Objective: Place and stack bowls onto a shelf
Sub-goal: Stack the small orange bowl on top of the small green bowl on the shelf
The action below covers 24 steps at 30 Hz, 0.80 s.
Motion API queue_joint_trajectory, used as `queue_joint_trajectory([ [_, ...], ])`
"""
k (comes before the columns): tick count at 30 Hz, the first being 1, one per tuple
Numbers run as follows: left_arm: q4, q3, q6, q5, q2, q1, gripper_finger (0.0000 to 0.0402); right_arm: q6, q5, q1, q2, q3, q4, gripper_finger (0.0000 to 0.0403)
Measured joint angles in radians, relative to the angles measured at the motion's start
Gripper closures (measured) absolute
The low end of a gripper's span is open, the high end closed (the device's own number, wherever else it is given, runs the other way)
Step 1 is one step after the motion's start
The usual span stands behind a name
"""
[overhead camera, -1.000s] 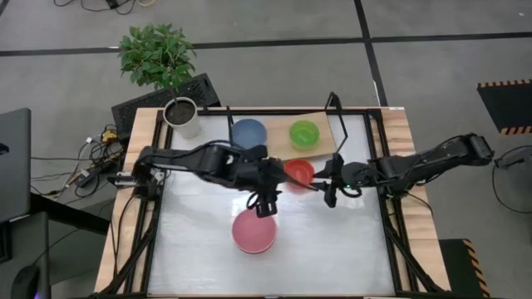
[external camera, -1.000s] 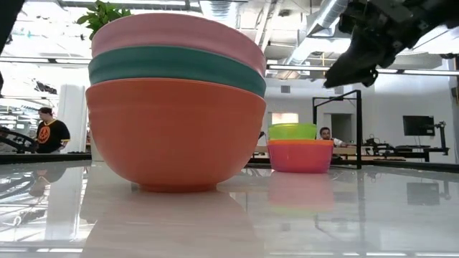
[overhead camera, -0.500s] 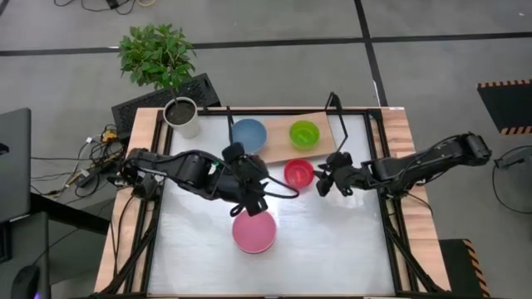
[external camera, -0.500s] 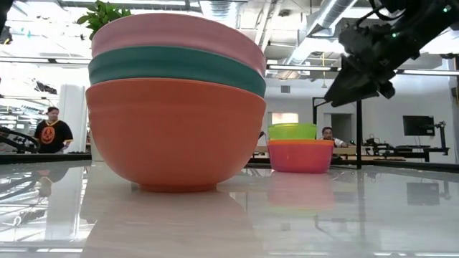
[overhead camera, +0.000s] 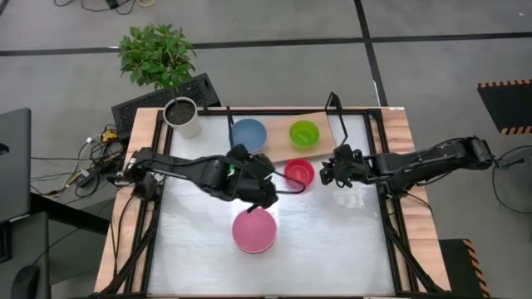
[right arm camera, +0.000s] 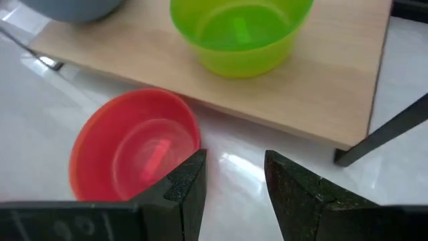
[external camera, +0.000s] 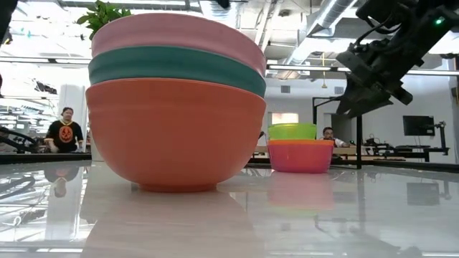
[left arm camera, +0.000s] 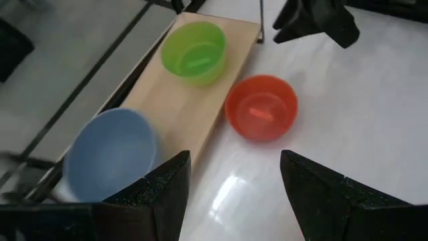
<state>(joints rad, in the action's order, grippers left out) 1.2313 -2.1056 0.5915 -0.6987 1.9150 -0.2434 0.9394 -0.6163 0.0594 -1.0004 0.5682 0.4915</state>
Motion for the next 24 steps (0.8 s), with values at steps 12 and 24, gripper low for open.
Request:
queue_joint_trajectory([
  [12,-0.794,0.401,-0.126,0.282,0.001,0.182,0.0184,0.112,0.017,-0.016,0.06,0.0,0.109,0.0228],
  [24,-0.928,0.606,-0.016,0.356,0.001,0.255,0.0184,0.168,-0.006,-0.013,0.122,0.0,0.177,0.0228],
])
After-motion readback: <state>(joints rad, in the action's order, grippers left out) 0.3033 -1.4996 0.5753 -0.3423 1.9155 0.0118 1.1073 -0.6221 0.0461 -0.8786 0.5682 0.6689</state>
